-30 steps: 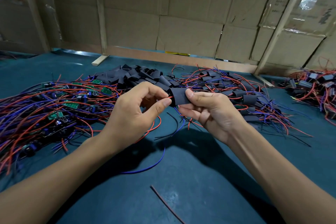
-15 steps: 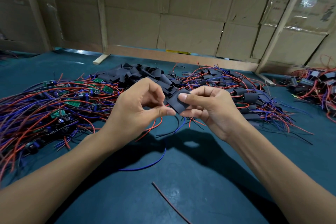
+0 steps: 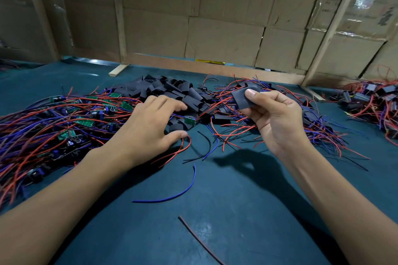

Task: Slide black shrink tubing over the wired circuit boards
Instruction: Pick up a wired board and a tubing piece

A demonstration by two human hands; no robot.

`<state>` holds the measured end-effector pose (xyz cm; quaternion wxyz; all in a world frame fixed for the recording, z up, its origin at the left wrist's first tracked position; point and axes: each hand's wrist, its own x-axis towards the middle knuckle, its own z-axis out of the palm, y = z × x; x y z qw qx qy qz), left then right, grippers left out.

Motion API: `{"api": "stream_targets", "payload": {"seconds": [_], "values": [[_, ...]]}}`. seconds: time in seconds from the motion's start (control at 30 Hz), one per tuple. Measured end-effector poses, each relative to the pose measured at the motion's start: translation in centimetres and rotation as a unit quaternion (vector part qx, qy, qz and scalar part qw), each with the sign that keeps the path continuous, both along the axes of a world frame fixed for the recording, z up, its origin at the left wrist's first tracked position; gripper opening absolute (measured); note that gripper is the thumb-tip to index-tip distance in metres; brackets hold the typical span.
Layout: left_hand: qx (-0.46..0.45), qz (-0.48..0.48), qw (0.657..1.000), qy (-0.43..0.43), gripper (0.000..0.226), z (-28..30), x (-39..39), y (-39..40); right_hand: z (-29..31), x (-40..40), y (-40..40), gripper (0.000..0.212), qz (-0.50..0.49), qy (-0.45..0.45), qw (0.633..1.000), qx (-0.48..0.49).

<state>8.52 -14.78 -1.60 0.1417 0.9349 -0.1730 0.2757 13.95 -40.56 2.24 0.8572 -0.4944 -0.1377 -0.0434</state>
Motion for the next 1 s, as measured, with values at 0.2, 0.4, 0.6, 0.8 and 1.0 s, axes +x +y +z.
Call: {"api": "stream_targets", "payload": {"seconds": [0.2,0.4,0.6,0.8,1.0], "values": [[0.030,0.018,0.999,-0.004,0.042,-0.2,0.1,-0.4,0.0,-0.8,1.0,0.018,0.035,-0.031,0.999,-0.014],[-0.001,-0.015,0.999,-0.039,0.018,0.3,-0.1,0.2,0.0,-1.4,1.3,0.021,0.022,-0.050,0.997,-0.052],[0.009,-0.015,0.998,-0.055,0.031,0.8,-0.5,-0.2,0.6,-1.2,0.9,0.041,0.001,-0.057,0.998,-0.039],[0.026,-0.004,0.994,-0.104,0.033,1.3,-0.9,-0.3,0.6,-1.1,0.7,0.051,0.033,-0.063,0.996,-0.051],[0.021,-0.014,0.991,-0.128,0.034,1.3,-1.2,-1.1,0.1,-1.4,1.5,0.034,0.102,0.069,0.991,0.047]]}}
